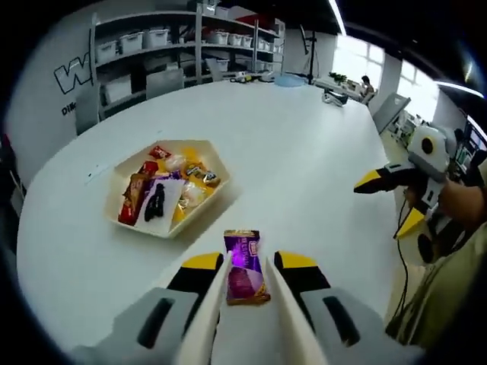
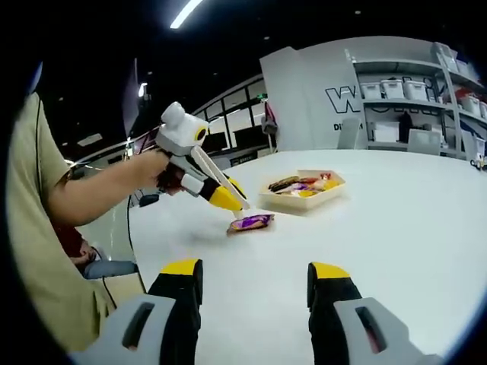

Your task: Place the target food into the container with the food tongs after gripping and lifting it, then release it inside without dropping or visibly crushing the food.

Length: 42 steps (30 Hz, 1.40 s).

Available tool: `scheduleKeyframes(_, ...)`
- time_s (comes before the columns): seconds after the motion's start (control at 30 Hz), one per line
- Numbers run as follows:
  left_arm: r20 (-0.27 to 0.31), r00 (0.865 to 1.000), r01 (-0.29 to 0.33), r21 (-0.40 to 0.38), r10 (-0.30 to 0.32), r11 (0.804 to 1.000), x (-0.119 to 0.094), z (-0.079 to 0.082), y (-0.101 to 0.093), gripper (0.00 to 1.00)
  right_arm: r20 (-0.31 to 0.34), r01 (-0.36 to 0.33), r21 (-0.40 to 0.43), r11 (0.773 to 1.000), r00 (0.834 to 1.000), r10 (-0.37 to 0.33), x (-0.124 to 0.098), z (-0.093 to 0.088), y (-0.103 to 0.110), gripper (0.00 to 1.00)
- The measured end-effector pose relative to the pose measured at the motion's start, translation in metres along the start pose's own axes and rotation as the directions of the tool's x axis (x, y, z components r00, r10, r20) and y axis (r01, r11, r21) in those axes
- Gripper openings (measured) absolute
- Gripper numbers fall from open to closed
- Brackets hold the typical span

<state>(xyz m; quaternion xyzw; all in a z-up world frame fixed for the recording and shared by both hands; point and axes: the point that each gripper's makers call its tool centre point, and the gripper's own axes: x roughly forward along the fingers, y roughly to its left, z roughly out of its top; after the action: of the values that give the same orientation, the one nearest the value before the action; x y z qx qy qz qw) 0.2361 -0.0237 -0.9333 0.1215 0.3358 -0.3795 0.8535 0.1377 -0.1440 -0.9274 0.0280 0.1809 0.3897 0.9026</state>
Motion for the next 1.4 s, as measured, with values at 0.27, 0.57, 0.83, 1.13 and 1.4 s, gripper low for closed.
scheduleKeyframes(0.27,-0.016,0.998,-0.056,-0.006,0.056,0.998,0.01,-0.005,0.001,0.25,0.0,0.002,0.002,1.0,1.0,-0.002,-0.002,-0.001,0.0,0.53)
scheduleKeyframes(0.57,-0.029,0.998,-0.063,-0.024,0.062,0.998,0.015,-0.015,0.002,0.25,-0.001,0.002,0.006,1.0,1.0,-0.002,-0.002,-0.003,-0.001,0.53)
scheduleKeyframes(0.83,-0.029,0.998,-0.047,0.02,0.047,0.999,0.017,-0.02,-0.001,0.24,0.0,0.001,0.006,1.0,1.0,-0.001,-0.002,-0.003,0.0,0.53)
scheduleKeyframes(1.13,0.048,0.998,-0.032,-0.045,0.035,0.998,0.005,-0.001,0.006,0.25,0.001,0.003,0.008,1.0,1.0,-0.003,-0.003,-0.003,0.0,0.53)
scheduleKeyframes(1.4,0.027,0.999,-0.033,-0.052,0.035,0.998,0.012,-0.006,0.007,0.25,0.003,0.001,0.007,1.0,1.0,-0.001,-0.002,-0.002,0.001,0.53)
